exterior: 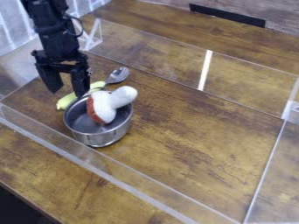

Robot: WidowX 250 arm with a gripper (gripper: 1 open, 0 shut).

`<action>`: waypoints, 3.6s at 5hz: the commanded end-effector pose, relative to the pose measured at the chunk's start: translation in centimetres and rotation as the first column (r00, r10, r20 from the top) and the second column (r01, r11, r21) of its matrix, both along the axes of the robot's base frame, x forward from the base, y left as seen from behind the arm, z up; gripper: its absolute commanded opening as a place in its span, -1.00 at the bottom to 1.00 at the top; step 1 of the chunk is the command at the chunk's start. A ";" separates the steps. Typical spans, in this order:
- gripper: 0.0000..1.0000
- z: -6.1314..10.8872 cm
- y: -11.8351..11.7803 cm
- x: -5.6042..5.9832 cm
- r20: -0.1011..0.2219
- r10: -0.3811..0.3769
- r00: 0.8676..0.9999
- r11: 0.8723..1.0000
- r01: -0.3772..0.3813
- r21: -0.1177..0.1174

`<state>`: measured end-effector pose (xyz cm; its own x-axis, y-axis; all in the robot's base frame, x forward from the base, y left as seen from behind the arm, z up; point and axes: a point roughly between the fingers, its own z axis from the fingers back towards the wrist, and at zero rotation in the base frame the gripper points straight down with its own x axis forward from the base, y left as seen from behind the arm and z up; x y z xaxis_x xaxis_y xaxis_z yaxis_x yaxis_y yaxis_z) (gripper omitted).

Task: Move the green spoon to the left

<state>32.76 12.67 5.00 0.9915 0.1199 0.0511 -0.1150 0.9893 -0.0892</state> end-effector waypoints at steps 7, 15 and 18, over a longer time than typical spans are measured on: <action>-1.00 -0.7 0.8 -0.6 -0.011 0.017 1.000 1.000 -0.017 -0.008; 1.00 1.8 2.9 0.0 0.007 0.059 0.998 0.998 -0.059 -0.037; 1.00 9.7 1.5 1.3 0.127 0.010 0.992 1.000 -0.010 -0.004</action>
